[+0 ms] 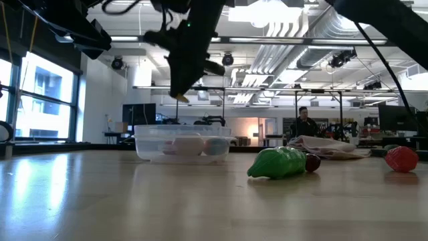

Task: Pick and placing Produce into tupperware
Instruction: Put the corn into the transparent bin

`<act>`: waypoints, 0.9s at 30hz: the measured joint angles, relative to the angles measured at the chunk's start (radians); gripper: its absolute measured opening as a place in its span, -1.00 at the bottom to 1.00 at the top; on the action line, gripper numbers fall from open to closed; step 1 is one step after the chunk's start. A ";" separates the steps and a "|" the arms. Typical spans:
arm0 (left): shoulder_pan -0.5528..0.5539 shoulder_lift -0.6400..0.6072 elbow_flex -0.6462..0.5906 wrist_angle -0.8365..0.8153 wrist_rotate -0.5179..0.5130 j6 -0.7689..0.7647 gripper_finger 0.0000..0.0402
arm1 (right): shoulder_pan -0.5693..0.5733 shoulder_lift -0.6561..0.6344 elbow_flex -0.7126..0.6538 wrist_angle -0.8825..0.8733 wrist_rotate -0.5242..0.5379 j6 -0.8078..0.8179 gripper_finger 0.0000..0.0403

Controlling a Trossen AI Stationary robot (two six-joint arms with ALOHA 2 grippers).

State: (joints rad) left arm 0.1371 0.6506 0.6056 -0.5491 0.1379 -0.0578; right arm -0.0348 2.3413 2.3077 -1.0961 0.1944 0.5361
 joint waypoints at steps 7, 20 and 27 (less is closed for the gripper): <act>0.000 0.000 0.000 -0.001 0.000 0.000 -0.39 | -0.033 0.067 0.000 -0.007 -0.039 -0.021 -0.90; 0.000 0.000 0.000 -0.002 0.000 0.000 -0.39 | -0.061 0.115 0.000 -0.014 -0.073 -0.047 -0.90; 0.000 0.000 0.000 -0.001 0.001 0.000 -0.39 | -0.060 0.126 0.001 0.005 -0.075 -0.043 -0.90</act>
State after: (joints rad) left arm 0.1369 0.6506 0.6056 -0.5503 0.1387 -0.0582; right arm -0.0945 2.4668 2.3085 -1.0908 0.1196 0.4934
